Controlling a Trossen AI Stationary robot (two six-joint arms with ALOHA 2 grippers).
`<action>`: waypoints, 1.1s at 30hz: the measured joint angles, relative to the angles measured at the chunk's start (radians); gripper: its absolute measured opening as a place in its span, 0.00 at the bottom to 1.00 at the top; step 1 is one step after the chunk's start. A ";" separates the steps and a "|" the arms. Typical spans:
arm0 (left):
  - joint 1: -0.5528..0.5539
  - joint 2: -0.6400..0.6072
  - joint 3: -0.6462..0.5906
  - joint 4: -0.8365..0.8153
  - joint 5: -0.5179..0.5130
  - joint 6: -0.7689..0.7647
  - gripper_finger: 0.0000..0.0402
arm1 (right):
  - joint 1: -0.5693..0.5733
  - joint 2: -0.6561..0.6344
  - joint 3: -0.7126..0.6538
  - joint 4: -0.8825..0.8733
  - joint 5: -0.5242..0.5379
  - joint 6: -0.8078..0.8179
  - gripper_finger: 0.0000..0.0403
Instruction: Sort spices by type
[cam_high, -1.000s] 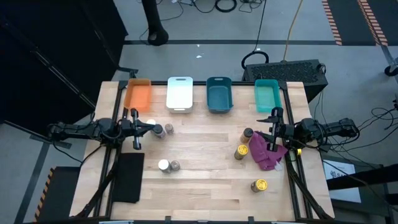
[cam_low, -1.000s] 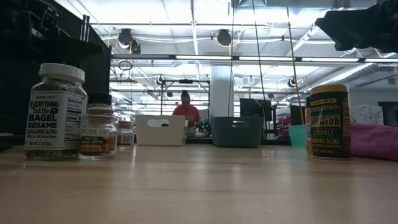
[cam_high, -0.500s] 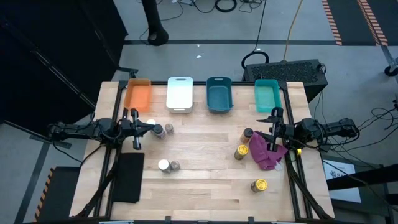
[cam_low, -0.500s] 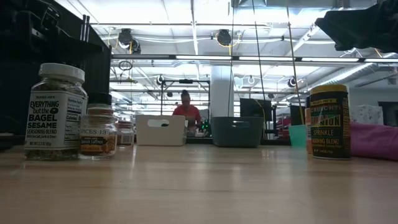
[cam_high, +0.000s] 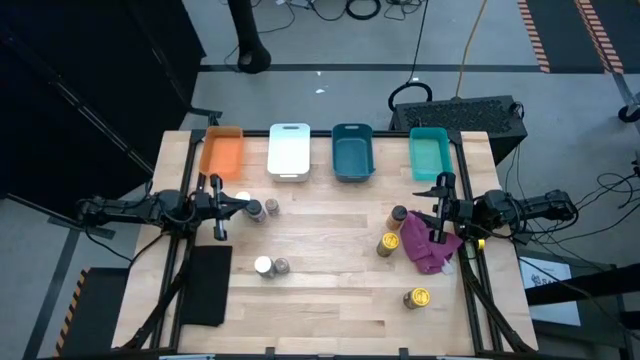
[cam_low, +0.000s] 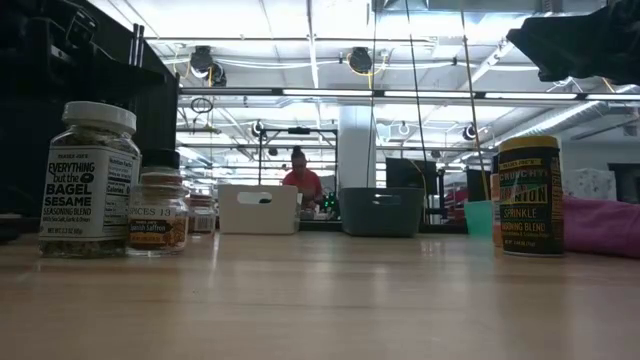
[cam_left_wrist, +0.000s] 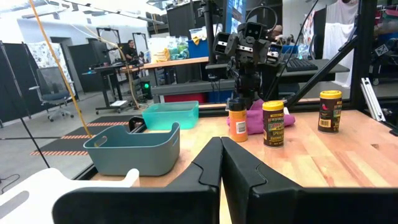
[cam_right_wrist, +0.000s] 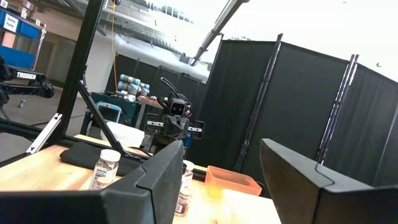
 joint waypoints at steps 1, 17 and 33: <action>0.000 0.001 0.000 0.010 0.000 0.000 0.03 | 0.000 0.000 0.000 0.000 0.000 0.000 0.49; 0.000 0.001 0.000 0.205 0.003 -0.182 0.03 | 0.000 0.000 0.000 0.000 -0.001 0.028 0.49; -0.002 0.002 0.000 0.299 -0.018 -0.317 0.03 | -0.003 0.158 0.169 -0.094 0.252 0.413 0.49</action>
